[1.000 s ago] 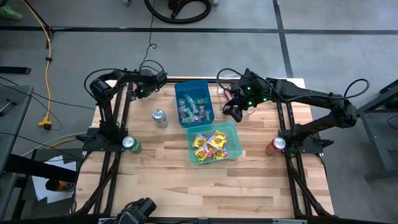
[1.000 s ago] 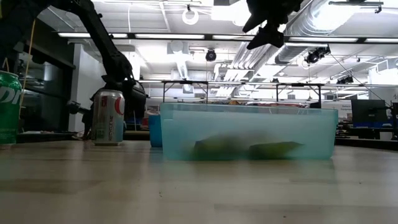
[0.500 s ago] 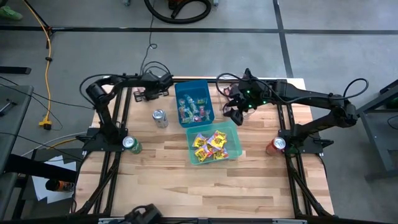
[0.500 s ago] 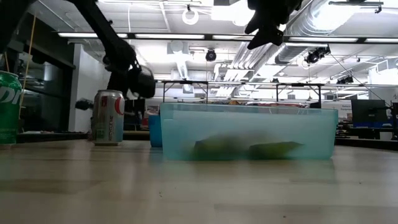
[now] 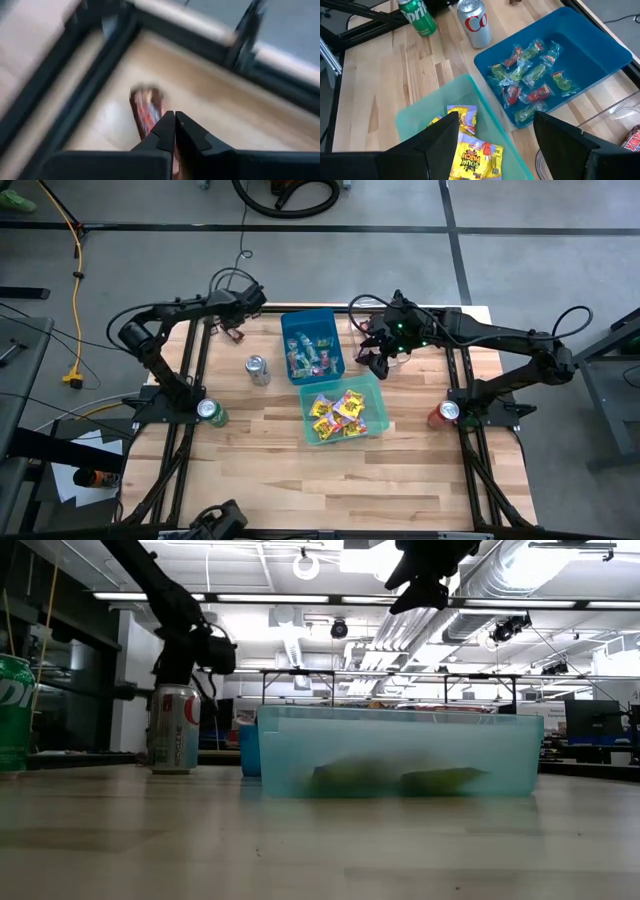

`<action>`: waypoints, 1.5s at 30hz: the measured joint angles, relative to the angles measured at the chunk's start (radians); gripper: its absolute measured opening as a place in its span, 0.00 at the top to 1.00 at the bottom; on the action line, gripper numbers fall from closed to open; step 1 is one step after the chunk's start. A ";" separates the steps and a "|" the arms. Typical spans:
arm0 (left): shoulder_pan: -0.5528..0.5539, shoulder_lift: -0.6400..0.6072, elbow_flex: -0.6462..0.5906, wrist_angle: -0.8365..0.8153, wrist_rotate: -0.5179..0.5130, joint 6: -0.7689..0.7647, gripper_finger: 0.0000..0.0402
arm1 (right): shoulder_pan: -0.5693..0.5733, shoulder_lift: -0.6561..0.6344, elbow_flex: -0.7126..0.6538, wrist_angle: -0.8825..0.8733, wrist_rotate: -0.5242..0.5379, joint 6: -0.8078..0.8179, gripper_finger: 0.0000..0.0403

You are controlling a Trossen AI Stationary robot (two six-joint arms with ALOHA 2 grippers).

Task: Sort candy
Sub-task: Put the brown candy into the transparent bin

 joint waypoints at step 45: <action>0.011 -0.062 -0.176 0.192 0.167 -0.138 0.95 | 0.000 0.000 0.000 0.000 0.056 -0.001 0.37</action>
